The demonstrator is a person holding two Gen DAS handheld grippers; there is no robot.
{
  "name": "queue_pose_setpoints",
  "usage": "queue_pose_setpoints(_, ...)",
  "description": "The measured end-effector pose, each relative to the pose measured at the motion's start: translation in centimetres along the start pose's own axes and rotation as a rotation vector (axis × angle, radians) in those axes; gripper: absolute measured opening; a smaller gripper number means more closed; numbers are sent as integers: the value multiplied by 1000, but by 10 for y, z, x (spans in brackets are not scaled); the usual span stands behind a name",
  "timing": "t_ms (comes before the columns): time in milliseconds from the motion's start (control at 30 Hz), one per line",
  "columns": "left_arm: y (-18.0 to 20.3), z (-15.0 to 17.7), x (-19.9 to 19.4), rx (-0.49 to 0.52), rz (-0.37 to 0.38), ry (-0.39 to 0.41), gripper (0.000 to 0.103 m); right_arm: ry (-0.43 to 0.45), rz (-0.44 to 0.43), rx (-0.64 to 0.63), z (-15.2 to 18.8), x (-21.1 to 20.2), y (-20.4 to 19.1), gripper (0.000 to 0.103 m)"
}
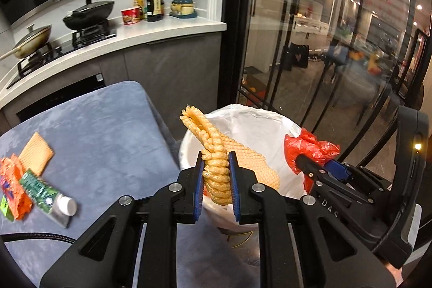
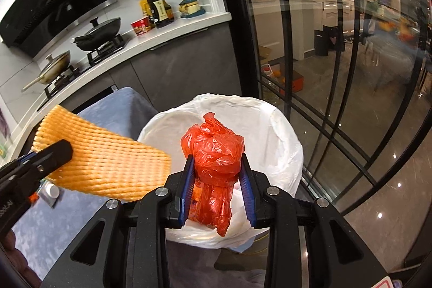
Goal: Collect trash
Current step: 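Carry the sponge and red bag over the bin and open both grippers, then move both open grippers back over the table toward the remaining items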
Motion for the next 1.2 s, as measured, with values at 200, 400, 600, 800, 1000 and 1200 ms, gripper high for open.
queue_pose_setpoints(200,11,-3,16,13,0,-20,19,1,4,7,-6,8,7,34)
queue_pose_setpoints(400,12,-5,23,8,4,-31,28,13,7,16,-9,9,11,45)
queue_pose_setpoints(600,9,-8,22,-5,-5,-31,30,33,9,14,-14,5,10,50)
queue_pose_setpoints(800,-4,-8,13,-26,-30,-23,30,60,-8,17,-20,-8,4,50)
queue_pose_setpoints(1000,-23,0,1,-48,-60,-16,30,74,-39,-7,-20,-22,-15,51)
queue_pose_setpoints(1200,-57,15,-17,-108,-98,-14,30,62,-99,-62,-10,-31,-55,51)
Point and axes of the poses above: each gripper's, at about its wrist camera, not at the fingertips, and x roughly the way its jaws point, y to its right, z to its underside, the point moved 6 cm from there along x, roughly the way its jaws point, and after that the axes turned 8 degrees about -y, right-handed, at the moved point
